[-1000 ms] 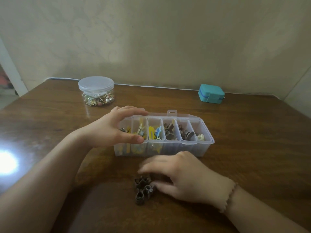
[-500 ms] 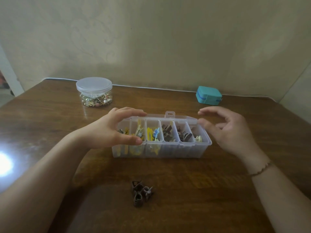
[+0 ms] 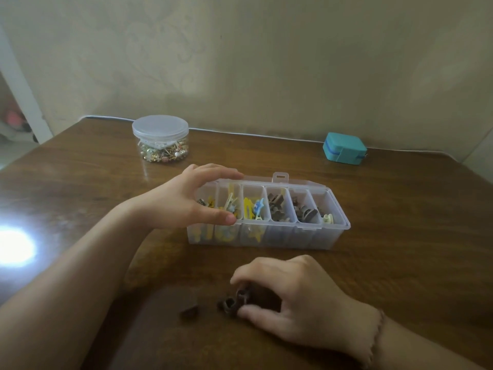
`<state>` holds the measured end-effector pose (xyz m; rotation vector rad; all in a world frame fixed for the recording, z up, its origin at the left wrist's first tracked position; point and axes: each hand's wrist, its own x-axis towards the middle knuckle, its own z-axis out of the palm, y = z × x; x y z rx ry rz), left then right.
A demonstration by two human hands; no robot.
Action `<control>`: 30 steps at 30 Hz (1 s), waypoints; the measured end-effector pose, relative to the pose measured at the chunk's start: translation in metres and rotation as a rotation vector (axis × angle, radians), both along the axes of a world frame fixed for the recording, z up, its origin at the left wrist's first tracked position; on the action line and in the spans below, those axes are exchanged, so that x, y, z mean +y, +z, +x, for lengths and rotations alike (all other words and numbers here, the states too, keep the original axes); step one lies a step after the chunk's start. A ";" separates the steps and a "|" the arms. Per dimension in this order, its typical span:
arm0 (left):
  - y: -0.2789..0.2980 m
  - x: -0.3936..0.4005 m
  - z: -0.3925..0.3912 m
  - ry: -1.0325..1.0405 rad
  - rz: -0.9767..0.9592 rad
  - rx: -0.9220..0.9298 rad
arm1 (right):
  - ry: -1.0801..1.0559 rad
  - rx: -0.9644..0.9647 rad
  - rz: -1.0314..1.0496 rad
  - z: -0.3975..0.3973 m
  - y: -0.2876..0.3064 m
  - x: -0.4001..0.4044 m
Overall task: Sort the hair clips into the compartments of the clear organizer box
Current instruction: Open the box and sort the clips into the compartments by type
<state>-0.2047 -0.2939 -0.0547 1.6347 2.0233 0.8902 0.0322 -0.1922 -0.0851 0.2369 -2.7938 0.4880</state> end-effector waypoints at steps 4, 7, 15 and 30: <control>-0.001 0.001 -0.001 -0.004 0.011 0.010 | -0.003 0.097 -0.124 0.005 0.013 0.015; -0.001 0.001 -0.002 -0.009 0.008 0.001 | -0.139 0.426 -0.230 0.017 0.030 0.035; -0.002 0.002 -0.001 -0.003 0.006 -0.015 | -0.710 0.665 -0.283 0.013 0.030 0.079; -0.003 0.001 -0.001 0.003 0.034 0.012 | 0.077 0.258 -0.006 -0.008 0.004 0.007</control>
